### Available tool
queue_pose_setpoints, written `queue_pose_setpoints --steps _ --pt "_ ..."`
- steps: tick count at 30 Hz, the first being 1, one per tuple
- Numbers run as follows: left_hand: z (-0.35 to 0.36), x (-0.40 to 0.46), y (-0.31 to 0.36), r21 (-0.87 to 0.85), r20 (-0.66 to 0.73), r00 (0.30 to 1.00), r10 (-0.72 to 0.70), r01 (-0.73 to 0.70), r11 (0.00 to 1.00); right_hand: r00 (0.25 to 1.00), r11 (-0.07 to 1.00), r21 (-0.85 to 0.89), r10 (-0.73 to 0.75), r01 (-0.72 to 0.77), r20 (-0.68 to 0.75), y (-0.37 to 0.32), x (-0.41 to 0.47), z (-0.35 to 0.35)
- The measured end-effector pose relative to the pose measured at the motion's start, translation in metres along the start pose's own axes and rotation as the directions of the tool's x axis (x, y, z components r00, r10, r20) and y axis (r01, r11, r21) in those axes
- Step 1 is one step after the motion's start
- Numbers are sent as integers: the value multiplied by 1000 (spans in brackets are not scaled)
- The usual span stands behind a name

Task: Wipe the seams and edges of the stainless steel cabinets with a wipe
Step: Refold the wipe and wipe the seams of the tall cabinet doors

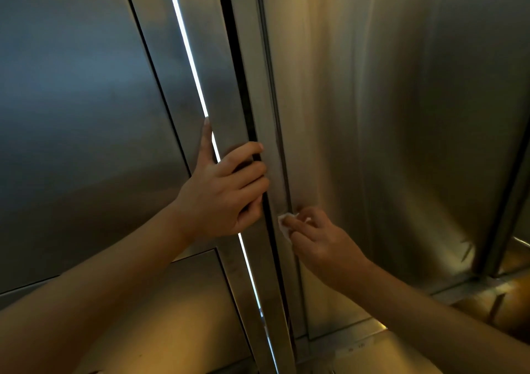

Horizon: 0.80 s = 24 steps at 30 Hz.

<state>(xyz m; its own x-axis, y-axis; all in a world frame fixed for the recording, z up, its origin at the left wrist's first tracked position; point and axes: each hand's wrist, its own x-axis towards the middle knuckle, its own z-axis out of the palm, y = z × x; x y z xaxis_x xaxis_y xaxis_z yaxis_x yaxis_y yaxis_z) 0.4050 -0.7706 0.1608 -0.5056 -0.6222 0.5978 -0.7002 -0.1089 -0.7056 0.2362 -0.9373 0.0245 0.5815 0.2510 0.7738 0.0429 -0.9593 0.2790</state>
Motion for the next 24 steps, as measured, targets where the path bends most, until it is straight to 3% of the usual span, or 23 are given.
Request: queue_pose_setpoints --steps 5,11,16,21,24 --pt "0 0 2 1 -9 1000 -2 2 1000 995 997 70 9 -16 101 -19 -46 33" --pt "0 1 3 16 -14 1000 -9 10 1000 991 979 177 89 -106 99 -31 -66 47" --pt "1 2 3 30 -27 1000 0 1 1000 984 932 333 169 -143 -51 -40 -45 21" --pt "1 2 3 35 -34 999 2 -1 999 935 932 344 220 -118 -277 -32 12 -15" --pt "1 1 3 33 -34 999 3 -2 999 908 921 353 282 -165 -310 -23 36 -13"
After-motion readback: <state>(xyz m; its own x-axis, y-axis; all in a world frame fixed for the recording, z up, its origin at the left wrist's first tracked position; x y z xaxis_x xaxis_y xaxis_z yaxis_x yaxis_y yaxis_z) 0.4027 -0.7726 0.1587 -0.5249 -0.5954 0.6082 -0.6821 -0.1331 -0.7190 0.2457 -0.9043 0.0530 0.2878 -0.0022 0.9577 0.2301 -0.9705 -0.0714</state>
